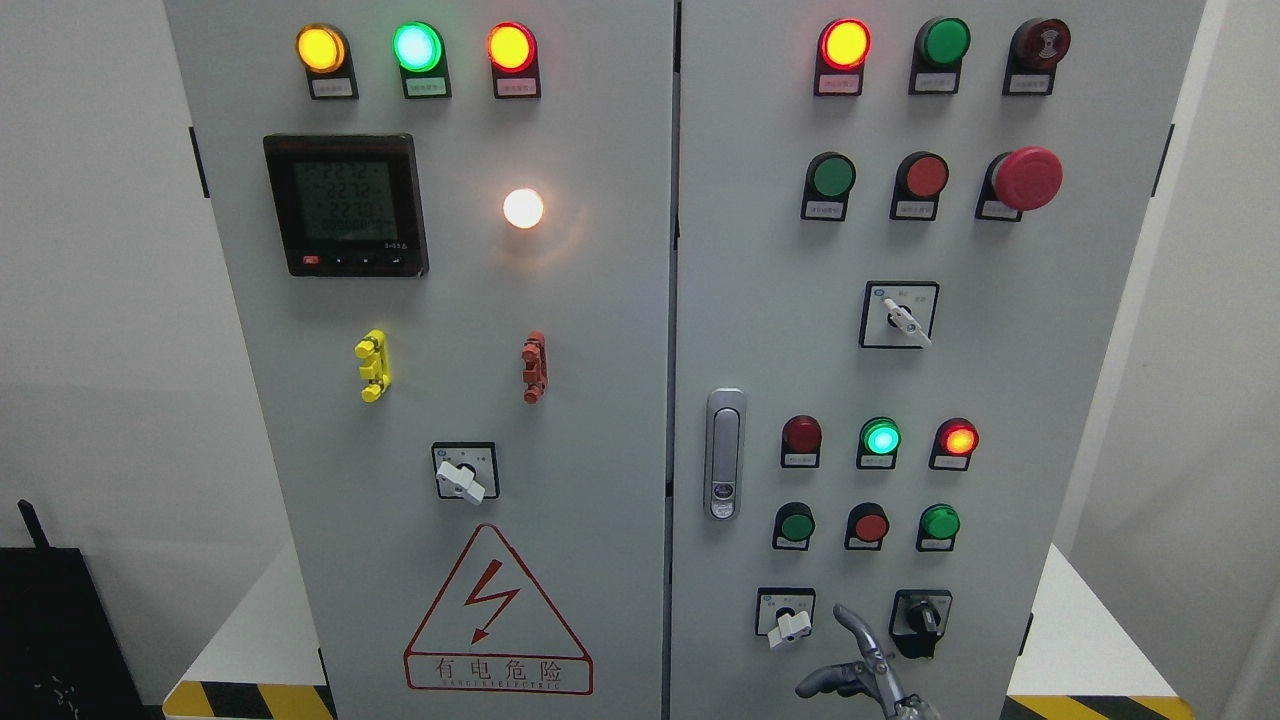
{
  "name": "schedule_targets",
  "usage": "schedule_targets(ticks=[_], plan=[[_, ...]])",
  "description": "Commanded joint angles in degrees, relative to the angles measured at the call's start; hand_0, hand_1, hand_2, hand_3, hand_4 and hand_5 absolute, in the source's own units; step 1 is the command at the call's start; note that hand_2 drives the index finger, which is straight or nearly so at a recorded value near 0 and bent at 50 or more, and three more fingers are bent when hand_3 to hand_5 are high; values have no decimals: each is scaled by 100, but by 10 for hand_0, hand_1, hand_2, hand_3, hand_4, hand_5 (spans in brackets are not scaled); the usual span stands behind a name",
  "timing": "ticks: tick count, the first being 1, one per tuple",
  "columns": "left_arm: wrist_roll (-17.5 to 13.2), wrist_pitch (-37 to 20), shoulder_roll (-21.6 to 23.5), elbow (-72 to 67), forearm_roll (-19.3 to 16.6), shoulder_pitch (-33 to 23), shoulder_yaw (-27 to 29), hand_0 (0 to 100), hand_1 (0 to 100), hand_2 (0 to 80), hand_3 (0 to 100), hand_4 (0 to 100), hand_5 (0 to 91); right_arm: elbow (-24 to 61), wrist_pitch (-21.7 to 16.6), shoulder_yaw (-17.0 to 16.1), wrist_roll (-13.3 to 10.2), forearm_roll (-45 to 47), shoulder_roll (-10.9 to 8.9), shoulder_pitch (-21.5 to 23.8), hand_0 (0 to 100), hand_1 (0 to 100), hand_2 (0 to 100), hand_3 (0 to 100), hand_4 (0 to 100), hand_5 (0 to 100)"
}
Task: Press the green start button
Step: 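Raise the right hand up toward the lower green push button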
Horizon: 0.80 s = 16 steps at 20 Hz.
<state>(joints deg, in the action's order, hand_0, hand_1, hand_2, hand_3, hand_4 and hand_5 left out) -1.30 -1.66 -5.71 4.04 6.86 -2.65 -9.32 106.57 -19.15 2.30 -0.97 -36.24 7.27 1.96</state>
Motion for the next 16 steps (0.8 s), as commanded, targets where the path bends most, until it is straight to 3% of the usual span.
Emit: schedule_targets(ticks=[1,7,16], plan=[[-2,-1,0,0,0,1,0,120,556,0,0,0,0,-189,-124,-537,-53,-1086,12,-266,54,199,0,637,606,594],[-2,-1,0,0,0,1,0,120,556,0,0,0,0,-382,-168,-608,-132,-1772,20,-608,67,192,0,654,615,607],[-2,-1,0,0,0,1,0,120,556,0,0,0,0,-795,-159,-599,-141,-2045,29,-969,91,176,0,670,626,611]])
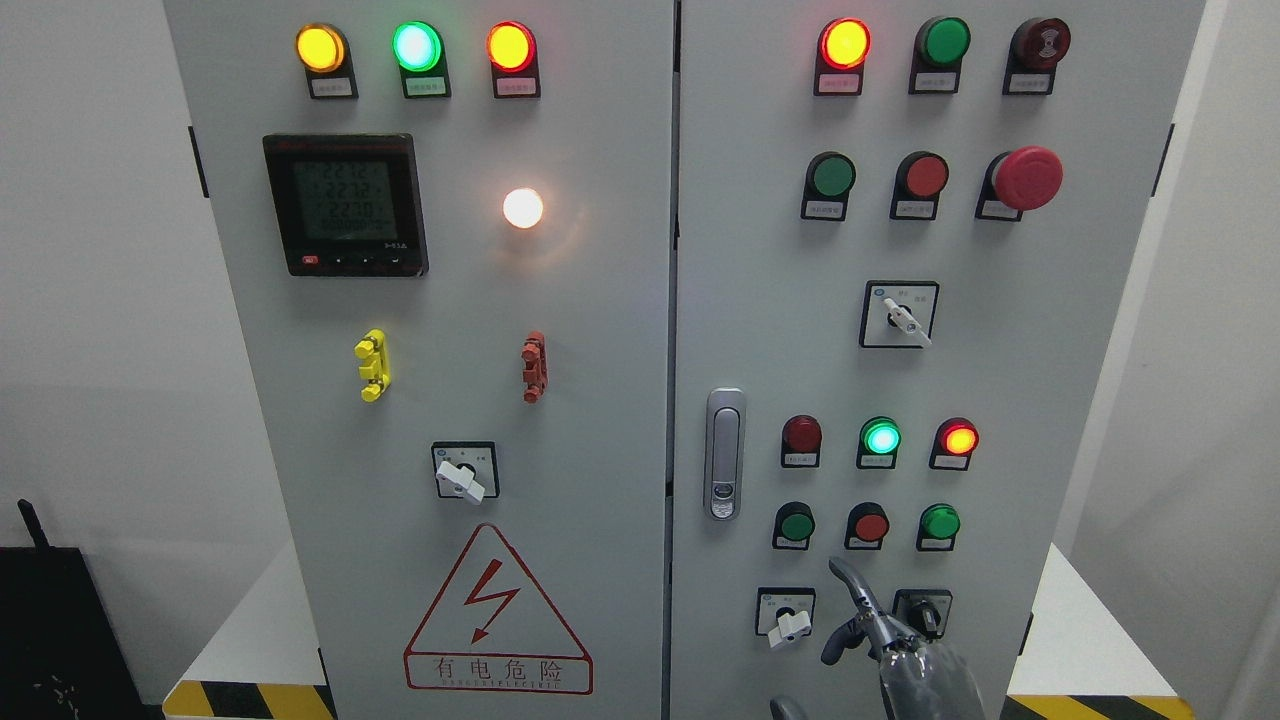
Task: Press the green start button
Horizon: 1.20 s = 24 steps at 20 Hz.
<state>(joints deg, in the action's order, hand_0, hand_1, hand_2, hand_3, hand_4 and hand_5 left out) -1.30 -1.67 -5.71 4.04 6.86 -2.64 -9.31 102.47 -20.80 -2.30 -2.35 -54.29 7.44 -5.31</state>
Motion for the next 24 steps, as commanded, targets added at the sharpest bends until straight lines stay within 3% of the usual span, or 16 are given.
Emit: schedule_targets(ticks=[1,13,18,24], plan=[[-1,0,0,0,0,1,0,120,556,0,0,0,0,-429,14,-140,7,-249,12,-286,91,175,0,670,626,611],[-1,0,0,0,0,1,0,120,556,0,0,0,0,-790,15,-17,15,-363,12,-585,84,173,0,680,625,608],[-1,0,0,0,0,1,0,120,556,0,0,0,0,-895,15,54,15,-363,12,-673,229,177,0,689,629,605],[-1,0,0,0,0,1,0,120,556,0,0,0,0,-957,15,19,15,-433,21,-787,275,174,0,690,630,601]])
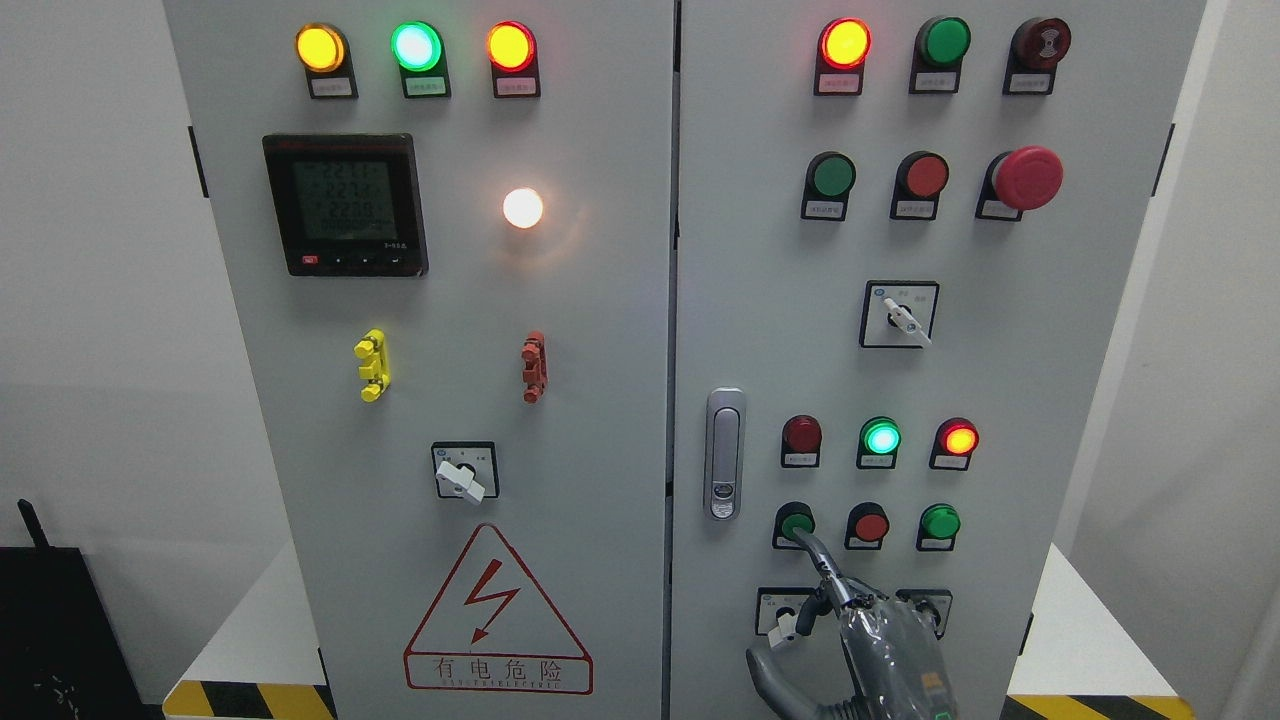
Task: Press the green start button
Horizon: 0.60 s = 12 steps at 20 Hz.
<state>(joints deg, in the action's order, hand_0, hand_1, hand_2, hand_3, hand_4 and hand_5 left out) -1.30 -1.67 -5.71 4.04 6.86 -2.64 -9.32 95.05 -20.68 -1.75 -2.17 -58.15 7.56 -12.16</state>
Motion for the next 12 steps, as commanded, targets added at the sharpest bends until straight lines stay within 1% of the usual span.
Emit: schedule_targets(ticks=[1,12], plan=[[-2,0,0,0,0,-8,0,120,556,0,0,0,0,-215,2,-45,-2,-47,9,-102,279,175,0,691,626,600],[-2,0,0,0,0,1,0,120,556,0,0,0,0,-250,11,-45,-11,-47,9,-102,306,177,0,691,626,596]])
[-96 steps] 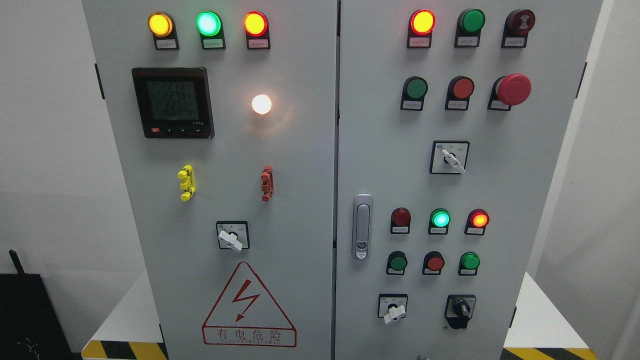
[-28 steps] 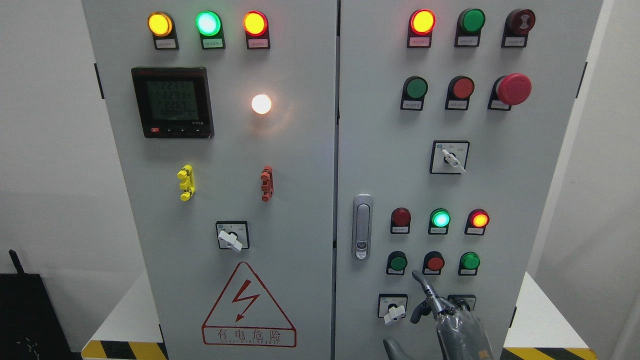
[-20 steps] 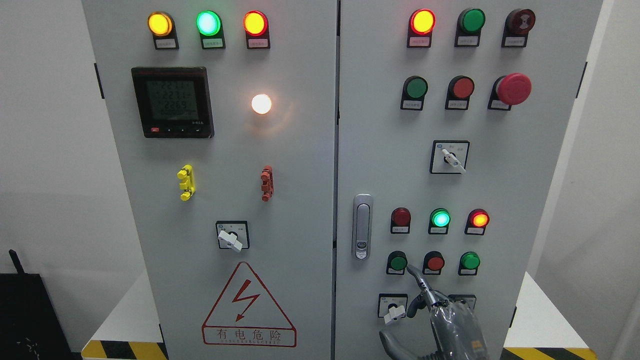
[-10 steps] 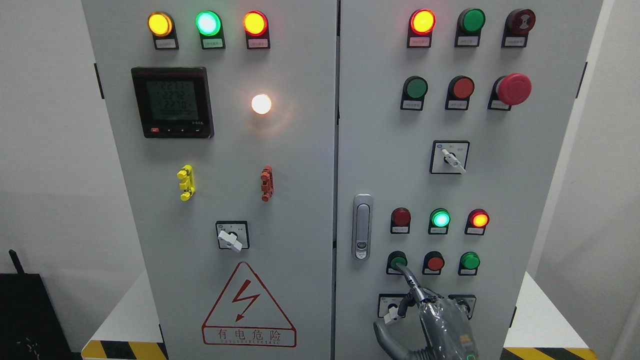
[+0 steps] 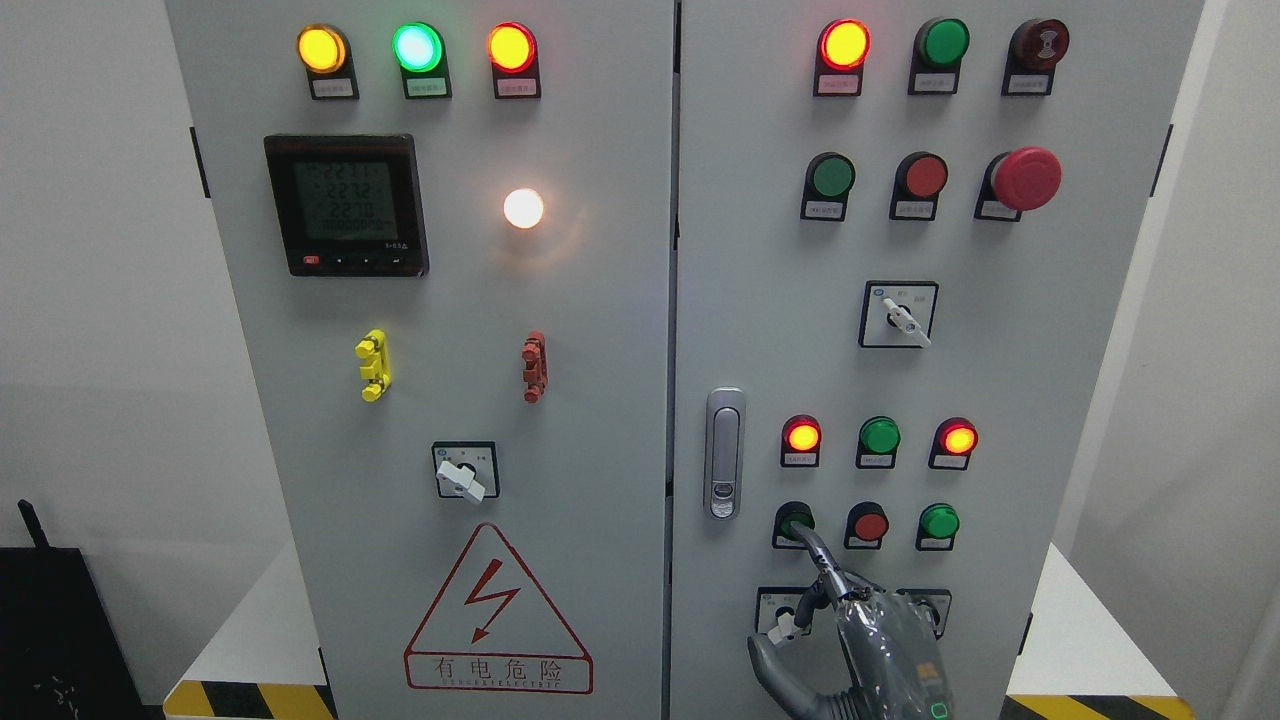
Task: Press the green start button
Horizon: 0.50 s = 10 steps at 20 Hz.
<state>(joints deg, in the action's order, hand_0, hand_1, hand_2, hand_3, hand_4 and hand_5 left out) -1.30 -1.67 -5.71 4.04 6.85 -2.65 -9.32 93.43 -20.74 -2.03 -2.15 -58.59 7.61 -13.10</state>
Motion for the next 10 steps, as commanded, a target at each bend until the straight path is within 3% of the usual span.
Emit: schedule_targets(ticks=[1,10], plan=[[-2,0,0,0,0,-7,0,120,556,0,0,0,0,-89,18,-16,-14,5,3,-9,308,177,0,691,626,595],[-2,0,0,0,0,2,0,120,556,0,0,0,0,174,-9,10,4,102,12,105,324,178,0,688,619,588]])
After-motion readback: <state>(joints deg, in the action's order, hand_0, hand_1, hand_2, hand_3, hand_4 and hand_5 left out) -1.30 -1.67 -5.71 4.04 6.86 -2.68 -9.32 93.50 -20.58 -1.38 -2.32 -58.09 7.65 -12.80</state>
